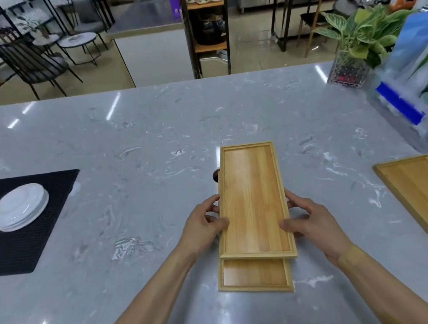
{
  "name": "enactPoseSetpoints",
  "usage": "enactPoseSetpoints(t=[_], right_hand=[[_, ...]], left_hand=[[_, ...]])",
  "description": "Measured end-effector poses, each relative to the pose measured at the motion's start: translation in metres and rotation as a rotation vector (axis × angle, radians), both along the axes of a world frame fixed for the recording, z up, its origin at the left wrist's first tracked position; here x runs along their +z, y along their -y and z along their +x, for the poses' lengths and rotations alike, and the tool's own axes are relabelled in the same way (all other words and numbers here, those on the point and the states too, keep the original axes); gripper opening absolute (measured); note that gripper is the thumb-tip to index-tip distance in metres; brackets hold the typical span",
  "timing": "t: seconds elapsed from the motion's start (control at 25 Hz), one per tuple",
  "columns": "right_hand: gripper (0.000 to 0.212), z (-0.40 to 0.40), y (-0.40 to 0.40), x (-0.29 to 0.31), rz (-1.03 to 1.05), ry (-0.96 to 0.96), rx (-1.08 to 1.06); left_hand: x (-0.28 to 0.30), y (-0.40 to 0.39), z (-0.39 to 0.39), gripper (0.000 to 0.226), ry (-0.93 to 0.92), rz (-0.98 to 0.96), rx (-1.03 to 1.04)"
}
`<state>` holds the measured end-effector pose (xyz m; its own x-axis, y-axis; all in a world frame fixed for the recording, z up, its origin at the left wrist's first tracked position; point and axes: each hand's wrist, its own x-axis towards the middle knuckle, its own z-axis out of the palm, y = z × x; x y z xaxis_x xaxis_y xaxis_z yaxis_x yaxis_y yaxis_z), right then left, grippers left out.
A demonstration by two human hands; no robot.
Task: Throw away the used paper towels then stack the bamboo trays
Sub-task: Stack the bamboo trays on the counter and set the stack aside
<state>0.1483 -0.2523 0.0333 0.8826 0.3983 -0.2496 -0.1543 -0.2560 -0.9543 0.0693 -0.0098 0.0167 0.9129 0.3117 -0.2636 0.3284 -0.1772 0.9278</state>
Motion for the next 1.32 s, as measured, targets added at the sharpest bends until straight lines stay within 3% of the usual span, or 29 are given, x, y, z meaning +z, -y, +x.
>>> enactPoseSetpoints(t=[0.48,1.04,1.16,1.32], right_hand=[[0.073,-0.04,0.014,-0.033,-0.185,0.078,0.091],[0.067,-0.043,0.012,-0.041,-0.219,0.171,0.116],[0.071,-0.065,0.026,-0.042,-0.367,0.355,0.192],[0.069,-0.091,0.047,-0.059,-0.556,0.738,0.296]], left_hand=[[-0.017,0.013,-0.047,0.056,0.029,0.081,0.018],[-0.024,0.012,-0.048,0.057,0.034,0.125,0.013],[-0.023,0.012,-0.066,0.066,0.068,0.242,-0.077],[-0.032,0.006,-0.103,0.072,0.178,0.598,-0.288]])
